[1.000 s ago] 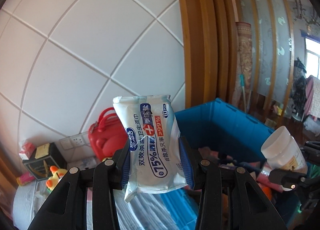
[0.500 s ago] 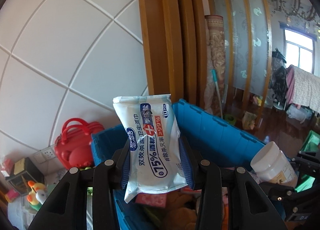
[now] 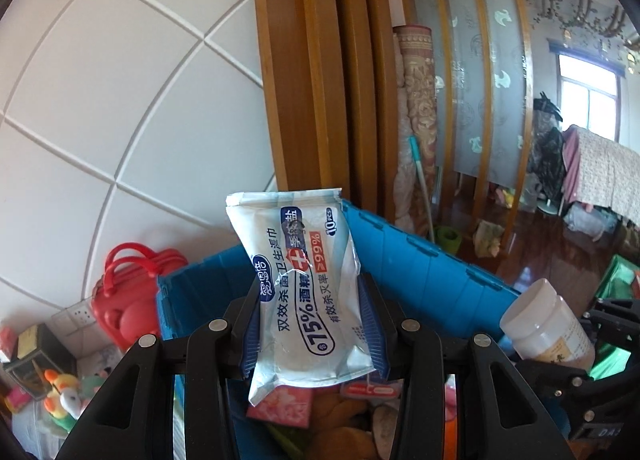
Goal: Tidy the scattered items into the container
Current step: 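Carry the wet-wipe pack and medicine bottle with both grippers over the crate, then open both grippers to drop the wet-wipe pack and bottle into the crate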
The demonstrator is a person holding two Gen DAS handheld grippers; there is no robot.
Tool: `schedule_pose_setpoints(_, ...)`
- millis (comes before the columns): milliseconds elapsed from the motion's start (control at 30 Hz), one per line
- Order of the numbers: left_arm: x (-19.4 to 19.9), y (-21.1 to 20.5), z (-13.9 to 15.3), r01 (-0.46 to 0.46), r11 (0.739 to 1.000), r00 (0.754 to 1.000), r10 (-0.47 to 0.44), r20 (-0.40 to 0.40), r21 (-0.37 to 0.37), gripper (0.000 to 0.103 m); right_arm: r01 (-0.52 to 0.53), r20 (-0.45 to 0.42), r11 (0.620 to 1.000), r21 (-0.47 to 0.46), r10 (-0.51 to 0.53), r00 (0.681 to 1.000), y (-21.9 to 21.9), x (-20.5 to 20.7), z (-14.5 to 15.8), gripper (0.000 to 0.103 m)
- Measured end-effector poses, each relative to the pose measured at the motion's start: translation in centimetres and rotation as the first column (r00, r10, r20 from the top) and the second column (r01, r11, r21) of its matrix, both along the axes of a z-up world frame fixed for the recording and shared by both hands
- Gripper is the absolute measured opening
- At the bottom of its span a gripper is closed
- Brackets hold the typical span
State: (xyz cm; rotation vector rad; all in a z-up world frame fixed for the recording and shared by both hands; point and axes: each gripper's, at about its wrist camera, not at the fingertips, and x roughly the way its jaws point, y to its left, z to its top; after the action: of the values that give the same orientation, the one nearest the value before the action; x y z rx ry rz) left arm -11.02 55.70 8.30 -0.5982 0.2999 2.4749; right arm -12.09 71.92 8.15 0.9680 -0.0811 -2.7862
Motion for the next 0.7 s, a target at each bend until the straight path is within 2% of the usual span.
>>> schedule_pose_setpoints(133, -0.2, 0.0, 0.0, -0.007, 1.0, 1.0, 0.007, 0.004, 0.003, 0.046, -0.001, -0.013, 1.0, 0.016, 0.001, 1.0, -0.2, -0.2, 0.1, 0.045)
schedule_pose_setpoints(167, -0.3, 0.0, 0.0, 0.012, 1.0, 1.0, -0.012, 0.022, 0.011, 0.059, 0.004, -0.014, 0.999, 0.04, -0.003, 1.0, -0.5, -0.3, 0.1, 0.055)
schedule_pose_setpoints(200, -0.3, -0.1, 0.0, 0.02, 1.0, 1.0, -0.02, 0.023, 0.019, 0.078, 0.015, -0.016, 0.998, 0.068, -0.014, 1.0, -0.7, -0.5, 0.1, 0.09)
schedule_pose_setpoints(233, -0.1, -0.3, 0.2, 0.012, 1.0, 1.0, -0.012, 0.006, 0.025, 0.085, 0.026, -0.028, 0.997, 0.078, -0.024, 0.999, -0.7, -0.5, 0.2, 0.103)
schedule_pose_setpoints(267, 0.0, -0.5, 0.3, 0.005, 0.999, 1.0, -0.005, -0.005, 0.032, 0.088, 0.028, -0.042, 0.997, 0.077, -0.024, 0.999, -0.8, -0.3, 0.3, 0.103)
schedule_pose_setpoints(367, 0.0, -0.7, 0.3, -0.001, 0.999, 1.0, 0.001, 0.007, 0.039, 0.09, 0.016, -0.039, 0.996, 0.085, -0.013, 0.999, -1.1, -0.4, 0.4, 0.103)
schedule_pose_setpoints(500, 0.0, -1.4, 0.3, -0.017, 0.999, 1.0, 0.017, 0.008, 0.047, 0.102, 0.007, -0.04, 0.997, 0.081, -0.004, 0.999, -1.4, -0.4, 0.6, 0.103)
schedule_pose_setpoints(700, 0.2, -3.5, 0.8, -0.046, 0.995, 0.999, 0.044, 0.03, 0.089, 0.102, -0.022, -0.05, 0.997, 0.077, 0.026, 0.998, -2.6, 0.0, 1.3, 0.103)
